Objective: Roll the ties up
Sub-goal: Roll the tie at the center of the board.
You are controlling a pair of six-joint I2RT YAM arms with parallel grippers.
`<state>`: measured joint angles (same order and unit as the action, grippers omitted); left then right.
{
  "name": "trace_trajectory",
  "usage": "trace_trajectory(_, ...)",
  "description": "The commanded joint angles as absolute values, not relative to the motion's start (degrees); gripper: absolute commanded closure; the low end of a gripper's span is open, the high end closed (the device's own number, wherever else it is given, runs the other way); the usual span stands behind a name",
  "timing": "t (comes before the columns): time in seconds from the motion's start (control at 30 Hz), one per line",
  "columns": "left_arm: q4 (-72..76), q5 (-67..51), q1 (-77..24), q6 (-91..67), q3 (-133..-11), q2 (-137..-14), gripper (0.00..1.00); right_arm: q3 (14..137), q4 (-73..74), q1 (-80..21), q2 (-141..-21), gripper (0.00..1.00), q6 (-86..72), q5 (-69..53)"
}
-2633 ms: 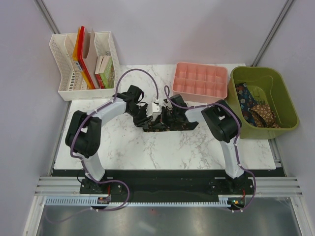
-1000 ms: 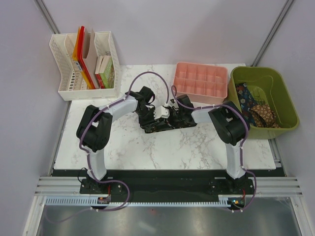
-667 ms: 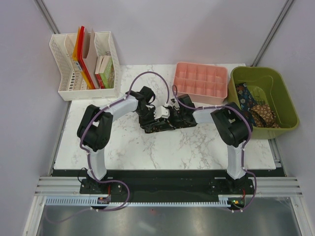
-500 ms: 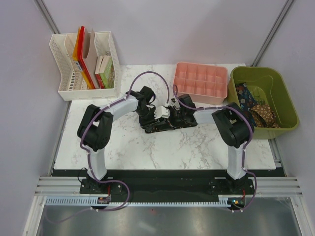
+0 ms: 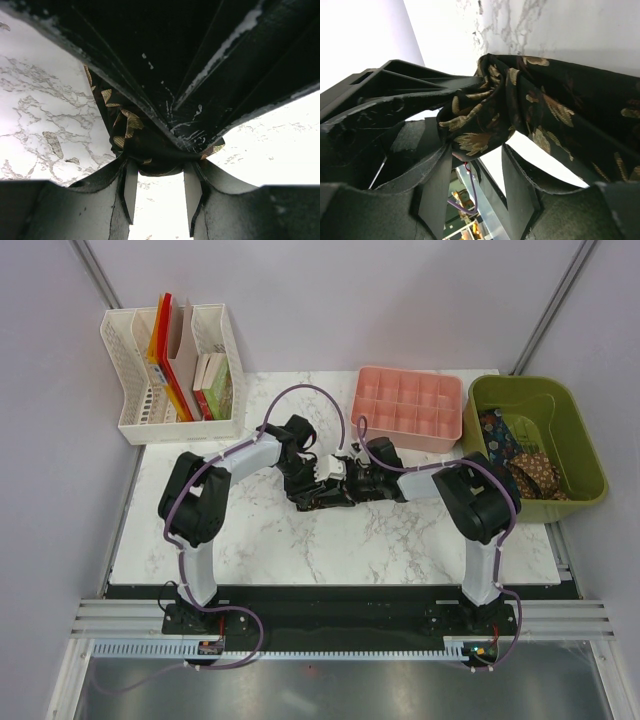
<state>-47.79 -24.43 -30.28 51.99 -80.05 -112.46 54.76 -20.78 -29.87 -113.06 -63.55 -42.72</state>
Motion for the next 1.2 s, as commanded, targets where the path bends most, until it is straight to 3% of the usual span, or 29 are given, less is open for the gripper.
trace_trajectory(0.0, -46.58, -24.52, -31.03, 54.84, -76.9, -118.74, 0.85, 54.76, -25.31, -29.36, -109.78, 0.48, -64.78, -44.56)
trace_trajectory(0.33, -46.93, -24.7, -30.94, 55.11, -76.99, -118.65, 0.86, 52.73, -25.93, -28.74, -107.93, 0.45, -64.69, -43.95)
trace_trajectory(0.7, -47.46, -25.31, -30.85, 55.46, -77.26, -118.57, 0.86, 57.56, -23.2, -29.62, -113.9, 0.48, -59.68, -40.96)
trace_trajectory(0.87, -47.64, -26.1, -30.67, 55.9, -77.34, -118.13, 0.85, 58.97, -22.86, -29.53, -115.75, 0.62, -58.45, -40.34)
trace_trajectory(0.9, -47.72, -26.19, -30.67, 55.99, -77.26, -118.04, 0.85, 59.15, -22.5, -29.62, -115.75, 0.72, -57.84, -40.17)
trace_trajectory(1.0, -47.9, -26.45, -30.5, 56.42, -76.99, -117.6, 0.85, 59.76, -20.75, -29.36, -115.58, 0.88, -56.26, -39.38)
trace_trajectory(1.17, -48.25, -27.42, -30.06, 57.39, -76.82, -116.9, 0.85, 61.52, -13.73, -28.48, -116.63, 1.0, -51.16, -36.39)
